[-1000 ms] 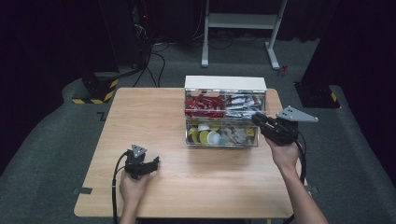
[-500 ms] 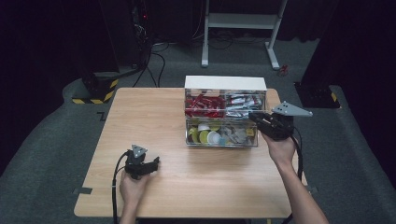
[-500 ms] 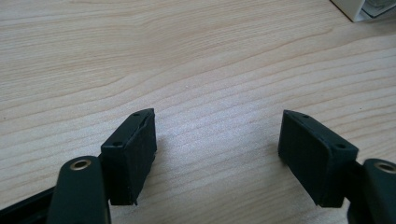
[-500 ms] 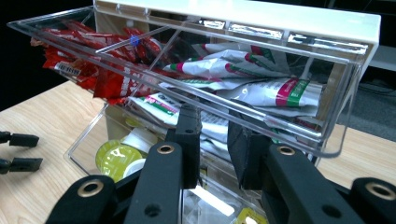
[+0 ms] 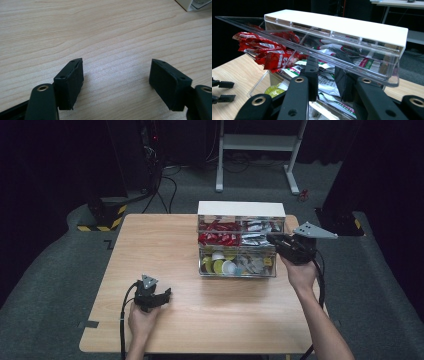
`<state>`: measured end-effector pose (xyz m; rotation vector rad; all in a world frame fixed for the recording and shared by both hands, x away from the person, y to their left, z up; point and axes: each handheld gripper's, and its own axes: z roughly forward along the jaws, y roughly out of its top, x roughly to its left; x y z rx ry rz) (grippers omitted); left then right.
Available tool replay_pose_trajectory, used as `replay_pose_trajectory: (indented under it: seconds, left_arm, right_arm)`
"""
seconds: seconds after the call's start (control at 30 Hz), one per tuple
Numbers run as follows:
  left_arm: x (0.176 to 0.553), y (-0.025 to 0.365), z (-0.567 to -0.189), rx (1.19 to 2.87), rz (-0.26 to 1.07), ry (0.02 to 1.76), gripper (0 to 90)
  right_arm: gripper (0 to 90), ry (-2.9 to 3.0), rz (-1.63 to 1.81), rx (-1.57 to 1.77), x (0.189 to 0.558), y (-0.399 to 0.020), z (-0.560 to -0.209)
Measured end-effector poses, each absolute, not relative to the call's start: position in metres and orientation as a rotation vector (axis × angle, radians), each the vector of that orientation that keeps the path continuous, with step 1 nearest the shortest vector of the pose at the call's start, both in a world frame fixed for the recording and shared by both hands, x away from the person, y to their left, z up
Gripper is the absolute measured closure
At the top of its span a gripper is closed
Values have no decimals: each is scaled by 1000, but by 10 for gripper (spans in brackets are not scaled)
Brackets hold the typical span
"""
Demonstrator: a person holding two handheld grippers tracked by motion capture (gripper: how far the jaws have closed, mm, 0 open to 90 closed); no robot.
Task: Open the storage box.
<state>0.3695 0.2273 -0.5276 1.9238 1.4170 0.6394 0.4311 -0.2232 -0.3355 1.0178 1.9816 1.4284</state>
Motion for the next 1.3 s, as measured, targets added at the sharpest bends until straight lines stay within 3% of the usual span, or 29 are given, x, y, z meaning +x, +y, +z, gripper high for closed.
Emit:
replay_pose_trajectory:
  seconds: [0.37,0.67,0.8,1.3]
  left_arm:
    - [375,224,-528,1952,611,1398,168]
    - [375,224,-528,1955,610,1393,163]
    - [373,222,-526,1950,617,1395,285]
    - [376,209,-487,1915,599,1235,328]
  right_arm:
    - [723,1972,1438,1010,436,-224,-323]
    - [718,1974,1435,1014,442,-223,-318]
    - [720,1968,1457,1024,444,-224,-315]
    - [700,1961,1444,1013,450,-222,-307]
